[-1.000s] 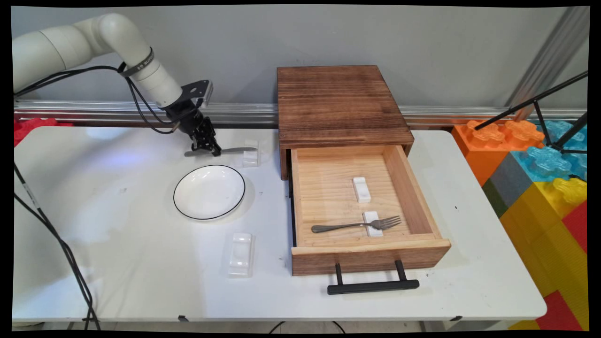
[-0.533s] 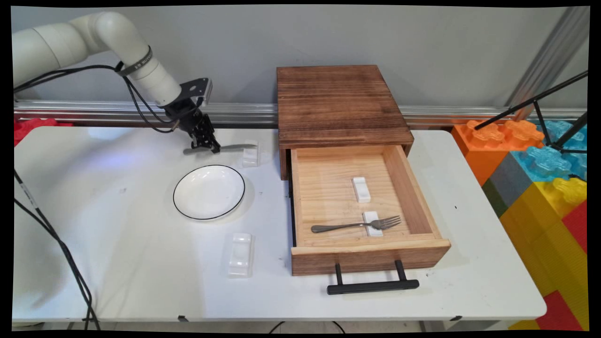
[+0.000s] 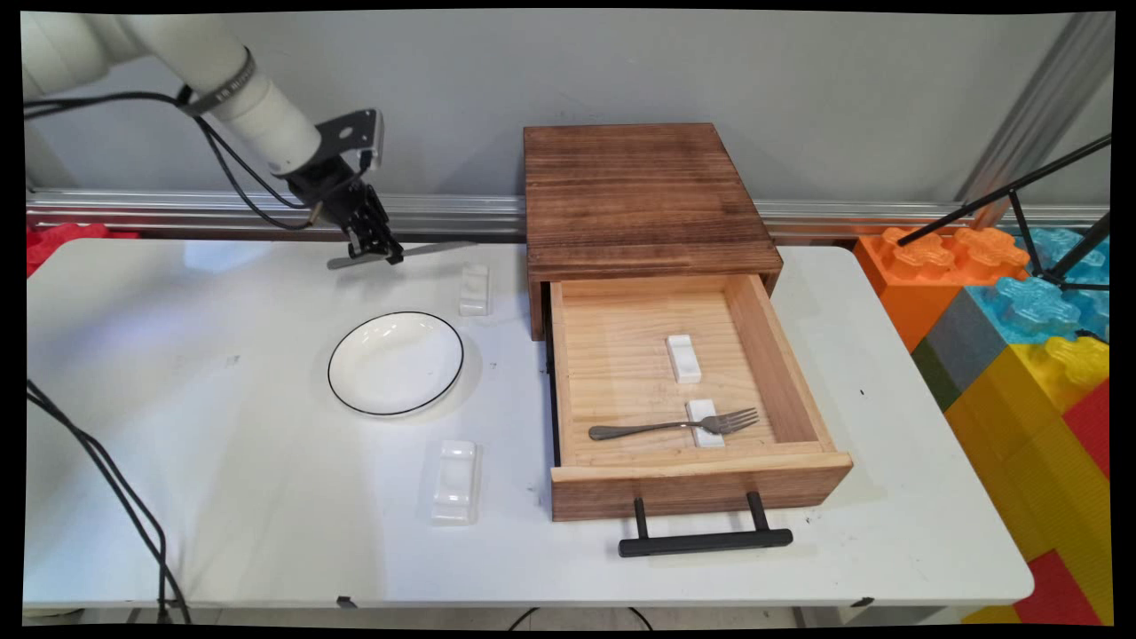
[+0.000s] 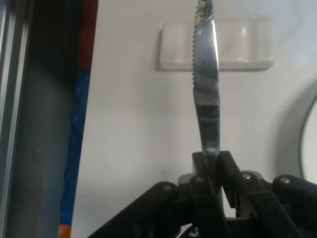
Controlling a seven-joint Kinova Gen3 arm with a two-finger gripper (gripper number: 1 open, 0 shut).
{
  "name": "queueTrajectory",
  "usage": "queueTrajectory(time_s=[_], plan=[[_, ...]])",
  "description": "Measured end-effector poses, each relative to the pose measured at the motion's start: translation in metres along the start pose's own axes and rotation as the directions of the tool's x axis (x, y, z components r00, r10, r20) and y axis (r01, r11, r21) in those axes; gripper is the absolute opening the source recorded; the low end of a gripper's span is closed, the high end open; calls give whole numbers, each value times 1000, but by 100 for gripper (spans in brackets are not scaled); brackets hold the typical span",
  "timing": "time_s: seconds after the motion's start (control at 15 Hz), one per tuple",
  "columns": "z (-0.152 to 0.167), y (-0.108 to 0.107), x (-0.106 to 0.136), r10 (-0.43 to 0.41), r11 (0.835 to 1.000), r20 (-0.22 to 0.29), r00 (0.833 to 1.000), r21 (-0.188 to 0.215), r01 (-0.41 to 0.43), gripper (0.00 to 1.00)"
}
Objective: Place the picked object into the drawer
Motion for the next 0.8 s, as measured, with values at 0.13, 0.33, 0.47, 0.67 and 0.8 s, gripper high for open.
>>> queueTrajectory(time_s=[0.13,0.33,0.47,0.67,0.8], plan=[[-20,12,6,-19,1000,7,1000,6,19,0],[-43,28,12,-38,999,18,999,5,38,0],[-68,45,16,-56,998,29,998,3,56,0],[-99,70,22,-77,997,21,997,-8,78,0],[-117,90,30,-88,996,3,996,-28,88,0]])
